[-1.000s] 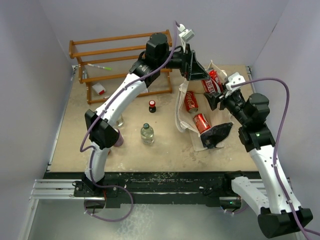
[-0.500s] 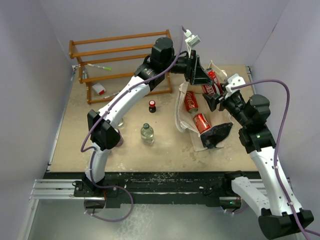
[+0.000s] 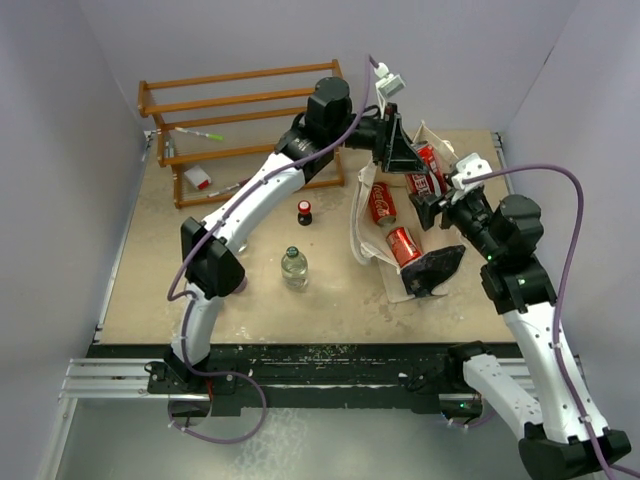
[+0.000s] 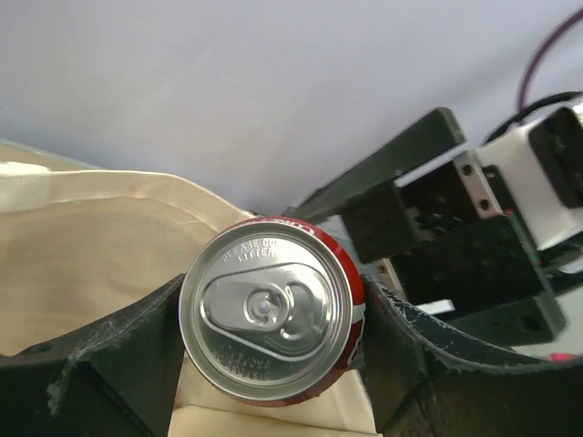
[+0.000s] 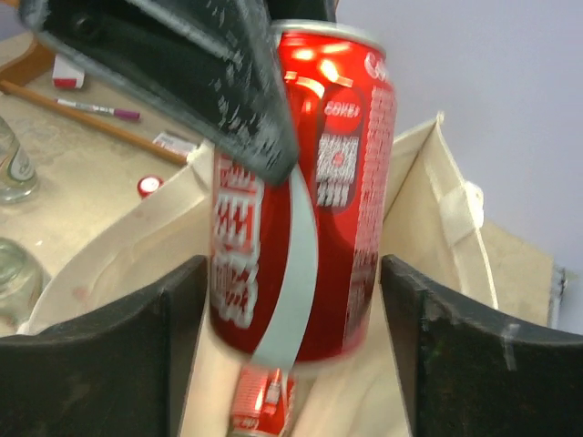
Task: Place the beverage into the canvas bag
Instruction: Place the drink in the canvas bag.
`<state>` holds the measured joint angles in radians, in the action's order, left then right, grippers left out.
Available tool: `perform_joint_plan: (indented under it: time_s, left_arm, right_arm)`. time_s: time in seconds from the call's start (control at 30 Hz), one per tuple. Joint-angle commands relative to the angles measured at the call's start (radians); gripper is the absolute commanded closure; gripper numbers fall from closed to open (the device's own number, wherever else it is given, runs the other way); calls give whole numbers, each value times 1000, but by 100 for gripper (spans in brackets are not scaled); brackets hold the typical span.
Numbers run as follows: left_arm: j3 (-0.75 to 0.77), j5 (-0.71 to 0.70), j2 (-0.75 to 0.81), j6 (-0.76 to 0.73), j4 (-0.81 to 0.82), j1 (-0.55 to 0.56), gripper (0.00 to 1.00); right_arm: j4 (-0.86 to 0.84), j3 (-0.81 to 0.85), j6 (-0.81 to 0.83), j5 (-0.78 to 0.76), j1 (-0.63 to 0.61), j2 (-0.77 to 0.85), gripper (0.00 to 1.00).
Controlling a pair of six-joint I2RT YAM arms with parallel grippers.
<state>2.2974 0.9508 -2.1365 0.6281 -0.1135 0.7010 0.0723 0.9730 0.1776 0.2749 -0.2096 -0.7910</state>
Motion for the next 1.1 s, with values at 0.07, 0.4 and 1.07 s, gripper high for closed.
perform_joint_plan:
  time_s: [0.07,0.4,1.07]
  left_arm:
    - [128,-24,-41,-104,77,-73,100]
    - [69,-47,-36,-455,-25,-36,100]
    - [-73,-114,-127,-1041,-153,83,100]
  right_arm:
    - [198,72,34,-76,7,73,14]
    - [297,119,54,-243,7,114,8]
    - [202,117,-48,-395,93,42,5]
